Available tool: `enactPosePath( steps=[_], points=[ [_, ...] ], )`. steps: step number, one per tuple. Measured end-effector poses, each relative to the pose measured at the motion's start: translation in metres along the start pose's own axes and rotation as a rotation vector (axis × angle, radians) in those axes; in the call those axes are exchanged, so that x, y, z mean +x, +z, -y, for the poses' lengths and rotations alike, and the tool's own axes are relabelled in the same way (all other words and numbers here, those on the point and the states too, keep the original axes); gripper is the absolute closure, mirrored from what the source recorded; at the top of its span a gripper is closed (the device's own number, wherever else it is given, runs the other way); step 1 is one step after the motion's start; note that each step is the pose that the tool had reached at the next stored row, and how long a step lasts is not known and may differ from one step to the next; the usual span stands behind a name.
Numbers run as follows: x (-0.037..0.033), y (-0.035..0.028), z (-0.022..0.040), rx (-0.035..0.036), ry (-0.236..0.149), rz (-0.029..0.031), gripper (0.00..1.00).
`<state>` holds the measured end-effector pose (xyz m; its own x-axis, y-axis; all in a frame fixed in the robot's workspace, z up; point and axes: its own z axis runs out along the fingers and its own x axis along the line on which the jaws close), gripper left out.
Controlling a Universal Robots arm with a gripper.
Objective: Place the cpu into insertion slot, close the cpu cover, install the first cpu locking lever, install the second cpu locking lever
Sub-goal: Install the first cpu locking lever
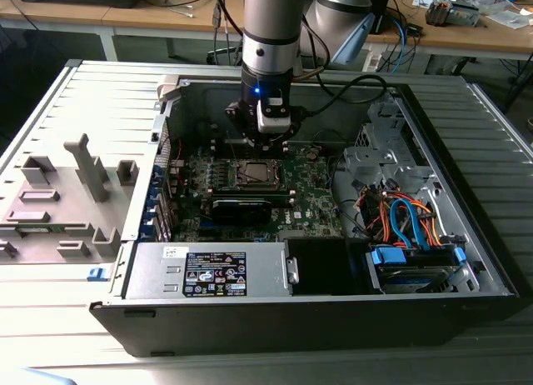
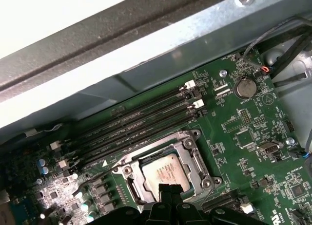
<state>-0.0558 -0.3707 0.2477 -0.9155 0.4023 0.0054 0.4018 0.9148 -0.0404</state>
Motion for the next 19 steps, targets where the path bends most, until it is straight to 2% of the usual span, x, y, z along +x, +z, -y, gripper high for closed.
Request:
enactPosePath(
  steps=[19],
  points=[
    [0.0,0.0,0.0,0.0003,-0.066,0.0027,0.89]
  ],
)
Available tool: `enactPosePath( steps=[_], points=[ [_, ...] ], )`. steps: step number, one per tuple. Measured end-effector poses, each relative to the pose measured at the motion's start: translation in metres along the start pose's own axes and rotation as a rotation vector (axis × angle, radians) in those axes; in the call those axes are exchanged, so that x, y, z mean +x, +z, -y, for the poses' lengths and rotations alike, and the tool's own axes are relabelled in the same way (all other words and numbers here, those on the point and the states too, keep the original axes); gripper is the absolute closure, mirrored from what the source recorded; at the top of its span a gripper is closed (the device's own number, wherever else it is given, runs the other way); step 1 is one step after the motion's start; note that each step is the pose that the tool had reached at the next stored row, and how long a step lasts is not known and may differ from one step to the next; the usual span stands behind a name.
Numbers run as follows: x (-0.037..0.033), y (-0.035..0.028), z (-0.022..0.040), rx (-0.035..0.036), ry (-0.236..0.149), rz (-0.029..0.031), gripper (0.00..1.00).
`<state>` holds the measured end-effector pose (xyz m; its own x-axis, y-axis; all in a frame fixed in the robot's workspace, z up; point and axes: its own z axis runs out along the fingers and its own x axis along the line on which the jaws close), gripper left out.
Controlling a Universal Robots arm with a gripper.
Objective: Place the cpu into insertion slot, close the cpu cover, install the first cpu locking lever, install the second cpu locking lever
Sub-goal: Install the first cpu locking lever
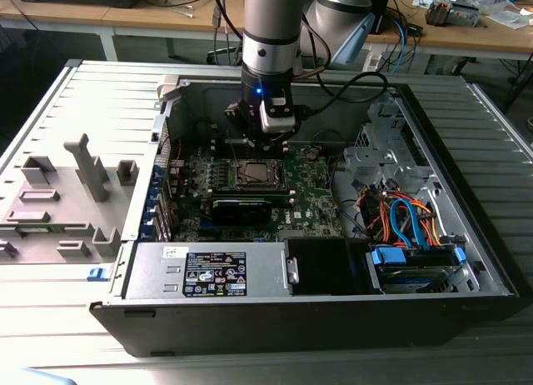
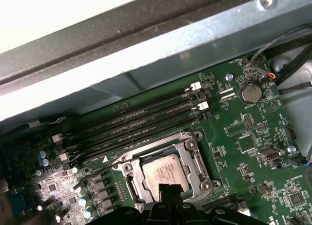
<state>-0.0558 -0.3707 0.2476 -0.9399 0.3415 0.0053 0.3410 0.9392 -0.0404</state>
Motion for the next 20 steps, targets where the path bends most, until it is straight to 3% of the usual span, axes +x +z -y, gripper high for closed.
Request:
enactPosePath(
  steps=[20],
  points=[
    [0.0,0.0,0.0,0.0004,-0.073,0.0029,0.89]
  ],
)
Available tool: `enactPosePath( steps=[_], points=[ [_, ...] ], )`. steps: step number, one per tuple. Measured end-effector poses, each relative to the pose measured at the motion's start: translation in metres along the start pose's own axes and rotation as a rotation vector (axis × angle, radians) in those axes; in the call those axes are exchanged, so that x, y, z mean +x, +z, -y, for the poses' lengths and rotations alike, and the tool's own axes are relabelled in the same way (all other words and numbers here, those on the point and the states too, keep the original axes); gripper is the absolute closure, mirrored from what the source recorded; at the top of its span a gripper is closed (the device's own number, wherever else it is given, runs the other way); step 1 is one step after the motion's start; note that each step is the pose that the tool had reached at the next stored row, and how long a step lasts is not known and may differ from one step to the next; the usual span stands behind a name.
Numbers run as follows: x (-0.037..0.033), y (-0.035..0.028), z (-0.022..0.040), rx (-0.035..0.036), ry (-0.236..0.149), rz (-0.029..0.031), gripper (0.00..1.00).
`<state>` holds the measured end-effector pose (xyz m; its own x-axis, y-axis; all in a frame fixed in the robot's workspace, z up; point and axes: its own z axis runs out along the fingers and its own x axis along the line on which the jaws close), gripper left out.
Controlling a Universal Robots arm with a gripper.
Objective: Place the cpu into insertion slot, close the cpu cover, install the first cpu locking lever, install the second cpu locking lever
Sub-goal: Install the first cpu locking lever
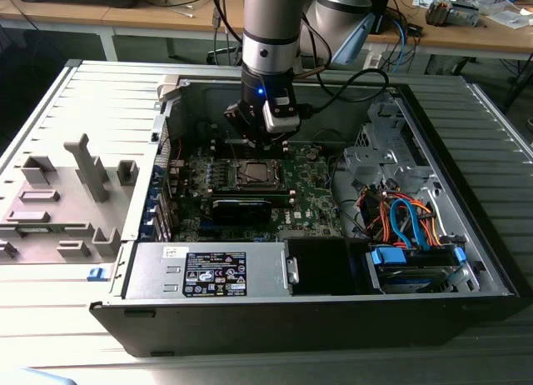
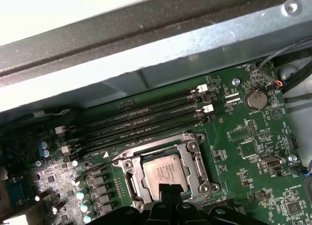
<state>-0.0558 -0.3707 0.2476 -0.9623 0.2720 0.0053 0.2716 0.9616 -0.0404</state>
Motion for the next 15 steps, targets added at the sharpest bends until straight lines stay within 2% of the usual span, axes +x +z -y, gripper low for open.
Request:
enactPosePath(
  steps=[15],
  points=[
    [0.0,0.0,0.0,0.0002,-0.051,0.0021,0.89]
  ],
)
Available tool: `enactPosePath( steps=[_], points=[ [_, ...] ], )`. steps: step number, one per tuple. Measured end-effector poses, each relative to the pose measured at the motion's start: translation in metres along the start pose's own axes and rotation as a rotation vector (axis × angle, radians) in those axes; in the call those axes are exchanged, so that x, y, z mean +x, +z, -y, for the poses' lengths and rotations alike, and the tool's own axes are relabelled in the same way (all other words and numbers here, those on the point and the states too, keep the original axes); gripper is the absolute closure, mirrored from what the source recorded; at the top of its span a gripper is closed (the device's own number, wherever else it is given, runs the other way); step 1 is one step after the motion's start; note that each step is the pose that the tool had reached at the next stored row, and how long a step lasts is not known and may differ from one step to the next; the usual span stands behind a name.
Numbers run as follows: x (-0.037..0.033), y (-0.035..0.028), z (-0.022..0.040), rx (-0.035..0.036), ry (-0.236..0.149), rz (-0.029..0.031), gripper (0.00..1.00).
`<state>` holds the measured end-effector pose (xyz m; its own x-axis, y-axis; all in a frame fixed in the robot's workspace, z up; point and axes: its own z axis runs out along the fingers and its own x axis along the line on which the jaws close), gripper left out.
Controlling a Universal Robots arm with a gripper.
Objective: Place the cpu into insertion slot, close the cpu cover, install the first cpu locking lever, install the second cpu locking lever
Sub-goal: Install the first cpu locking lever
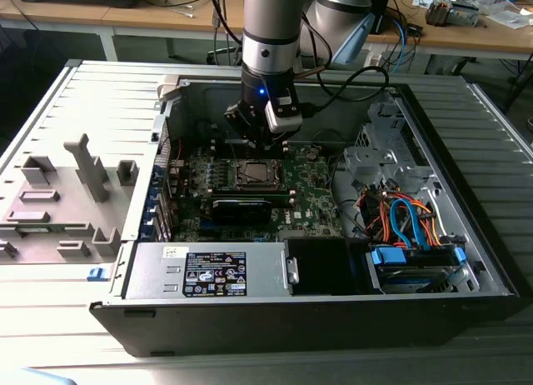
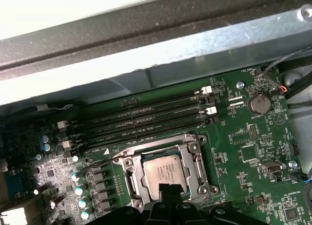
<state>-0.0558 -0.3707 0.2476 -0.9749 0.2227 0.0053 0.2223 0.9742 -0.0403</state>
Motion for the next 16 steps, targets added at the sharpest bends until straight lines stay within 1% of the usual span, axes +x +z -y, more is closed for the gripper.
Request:
enactPosePath(
  steps=[16],
  points=[
    [0.0,0.0,0.0,0.0003,-0.045,0.0018,0.89]
  ],
)
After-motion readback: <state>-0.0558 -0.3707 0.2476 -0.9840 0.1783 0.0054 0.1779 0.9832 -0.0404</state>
